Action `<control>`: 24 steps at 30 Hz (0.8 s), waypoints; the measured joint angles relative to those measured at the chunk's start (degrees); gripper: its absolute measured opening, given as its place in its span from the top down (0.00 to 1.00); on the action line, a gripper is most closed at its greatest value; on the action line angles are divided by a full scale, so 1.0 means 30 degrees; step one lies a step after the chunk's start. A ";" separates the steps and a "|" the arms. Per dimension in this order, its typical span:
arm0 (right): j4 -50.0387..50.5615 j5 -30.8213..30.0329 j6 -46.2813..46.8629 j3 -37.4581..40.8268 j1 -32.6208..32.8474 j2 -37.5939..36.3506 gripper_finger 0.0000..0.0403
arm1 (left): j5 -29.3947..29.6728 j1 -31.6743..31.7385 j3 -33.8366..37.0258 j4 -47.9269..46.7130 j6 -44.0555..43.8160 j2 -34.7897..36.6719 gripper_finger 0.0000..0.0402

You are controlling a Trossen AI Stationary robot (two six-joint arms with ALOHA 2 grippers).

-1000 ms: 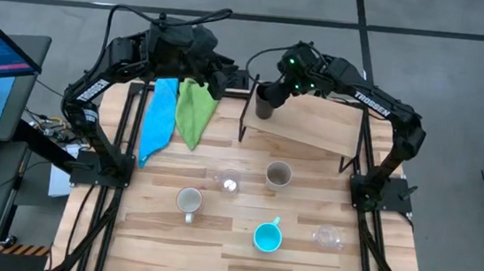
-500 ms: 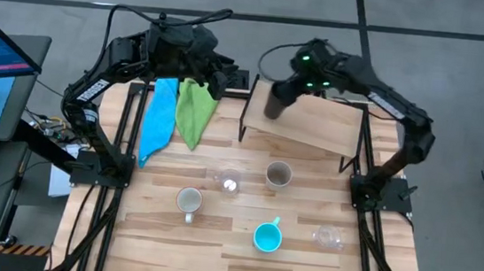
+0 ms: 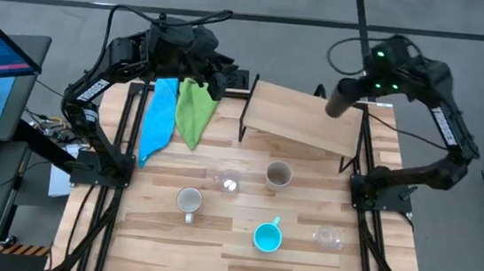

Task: Stack small to large cups/mugs on shelf
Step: Move the black cup to the top right of the shelf

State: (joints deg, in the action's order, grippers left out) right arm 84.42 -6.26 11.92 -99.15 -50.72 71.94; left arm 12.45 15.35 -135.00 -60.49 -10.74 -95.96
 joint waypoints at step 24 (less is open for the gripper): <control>-0.2444 -0.3313 0.3753 0.5736 -0.1356 -0.2346 0.96 | 0.0000 0.0000 0.0000 0.0567 0.0839 0.0000 0.77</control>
State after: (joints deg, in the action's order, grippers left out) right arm 77.09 -16.20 23.18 -81.94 -54.78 64.90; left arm 12.45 15.35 -135.00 -58.78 -8.22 -95.96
